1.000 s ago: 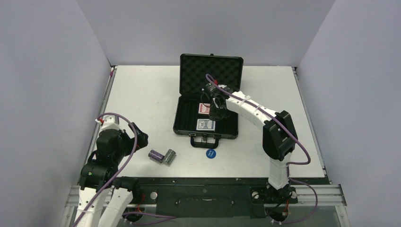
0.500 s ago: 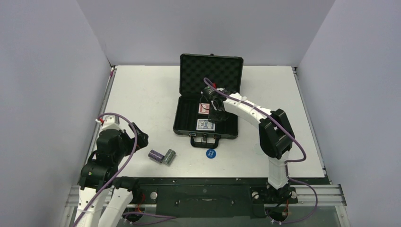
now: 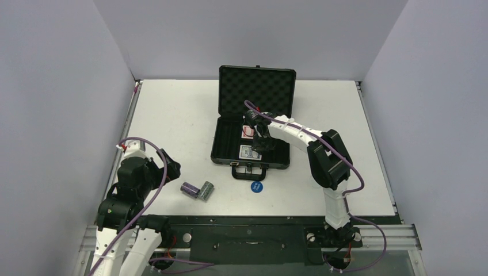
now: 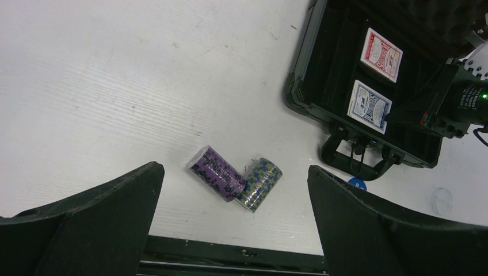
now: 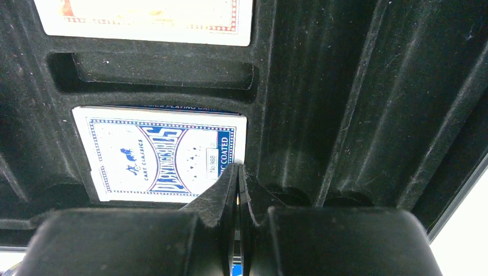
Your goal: Pack up texas hold em set
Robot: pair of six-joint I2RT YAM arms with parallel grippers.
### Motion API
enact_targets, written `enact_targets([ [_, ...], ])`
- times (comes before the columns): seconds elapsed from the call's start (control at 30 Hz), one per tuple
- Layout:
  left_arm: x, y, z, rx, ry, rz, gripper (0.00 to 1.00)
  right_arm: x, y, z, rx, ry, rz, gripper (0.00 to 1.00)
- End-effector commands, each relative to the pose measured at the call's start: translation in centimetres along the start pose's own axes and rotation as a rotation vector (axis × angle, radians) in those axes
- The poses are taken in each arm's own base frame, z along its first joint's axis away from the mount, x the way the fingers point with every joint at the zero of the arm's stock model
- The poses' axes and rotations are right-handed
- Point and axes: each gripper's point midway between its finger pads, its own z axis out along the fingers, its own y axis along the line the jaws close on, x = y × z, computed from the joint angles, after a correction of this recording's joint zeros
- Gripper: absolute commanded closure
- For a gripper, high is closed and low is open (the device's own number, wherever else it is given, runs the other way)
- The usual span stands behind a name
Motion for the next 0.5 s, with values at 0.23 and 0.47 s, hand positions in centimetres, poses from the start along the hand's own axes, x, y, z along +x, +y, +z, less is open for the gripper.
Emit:
enact_targets([
  [0.23, -1.1, -0.7, 0.0, 0.032, -0.046, 0.005, 0.04, -1.7, -0.7, -3.0, 0.002, -0.079, -0.055, 0.89],
  [0.47, -1.0, -0.8, 0.1, 0.037, -0.044, 0.007, 0.04, -2.2, -2.1, -7.2, -0.018, -0.154, -0.047, 0.64],
])
